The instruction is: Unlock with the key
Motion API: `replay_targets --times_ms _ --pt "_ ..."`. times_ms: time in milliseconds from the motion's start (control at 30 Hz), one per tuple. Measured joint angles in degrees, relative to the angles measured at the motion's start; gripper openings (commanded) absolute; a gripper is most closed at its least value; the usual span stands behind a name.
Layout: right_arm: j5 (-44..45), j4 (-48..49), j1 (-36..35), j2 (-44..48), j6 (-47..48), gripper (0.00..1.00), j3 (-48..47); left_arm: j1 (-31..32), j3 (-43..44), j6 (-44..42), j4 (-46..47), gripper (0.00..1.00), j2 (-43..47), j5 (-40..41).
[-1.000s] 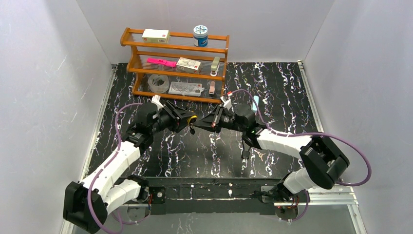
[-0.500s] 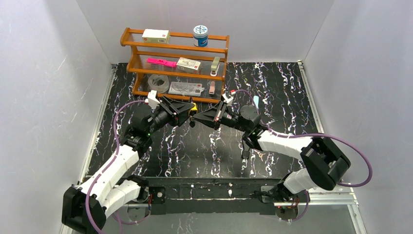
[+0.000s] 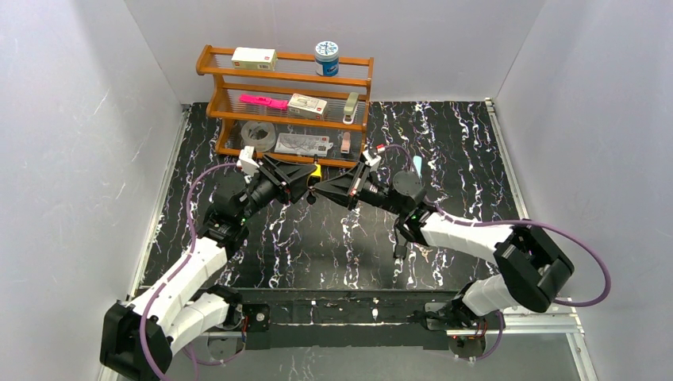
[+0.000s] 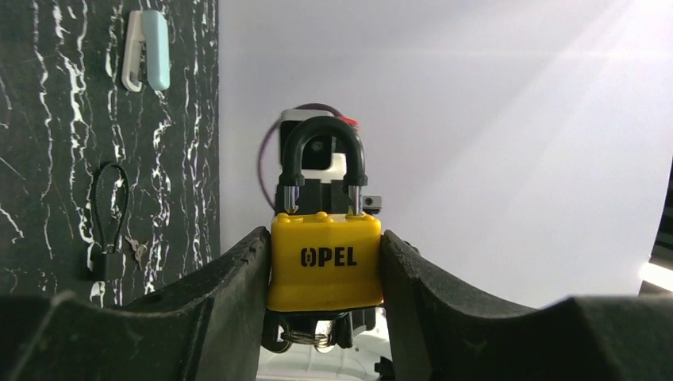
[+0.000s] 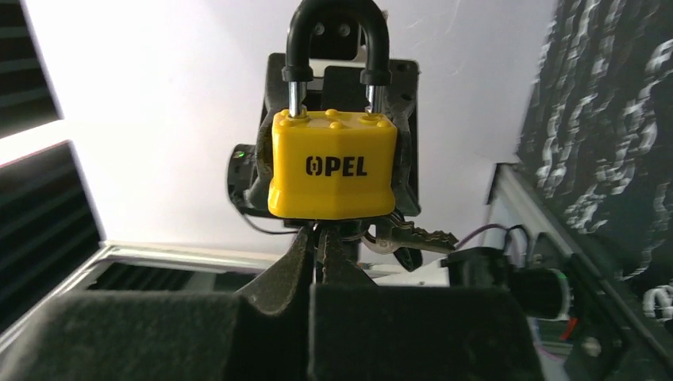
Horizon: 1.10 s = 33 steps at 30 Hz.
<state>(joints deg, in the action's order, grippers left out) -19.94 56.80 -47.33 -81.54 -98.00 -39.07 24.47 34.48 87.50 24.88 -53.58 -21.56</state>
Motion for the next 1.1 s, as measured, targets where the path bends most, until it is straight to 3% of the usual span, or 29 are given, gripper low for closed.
replay_targets --times_ms 100,200,333,500,933,1100 --pt "0.3 -10.0 0.0 1.9 7.3 0.27 -3.4 -0.1 0.0 -1.4 -1.4 0.09 0.2 1.4" --pt "1.3 -21.3 -0.2 3.9 15.3 0.33 -7.4 -0.1 0.0 -3.1 -3.1 0.09 0.7 2.5" --pt "4.5 -34.6 -1.0 6.1 25.2 0.35 -12.9 0.0 0.1 -5.8 -5.7 0.09 0.9 3.6" --pt "6.6 -43.0 -1.3 5.7 31.2 0.38 -16.0 0.0 0.2 -7.9 -7.8 0.09 0.9 4.4" --pt "7.4 -51.5 -1.5 1.7 40.9 0.48 -21.1 0.1 1.2 -10.4 -12.8 0.09 0.9 6.1" --pt "7.5 -54.1 -2.0 0.6 44.3 0.44 -23.6 0.1 2.6 -11.1 -15.1 0.09 0.9 7.1"
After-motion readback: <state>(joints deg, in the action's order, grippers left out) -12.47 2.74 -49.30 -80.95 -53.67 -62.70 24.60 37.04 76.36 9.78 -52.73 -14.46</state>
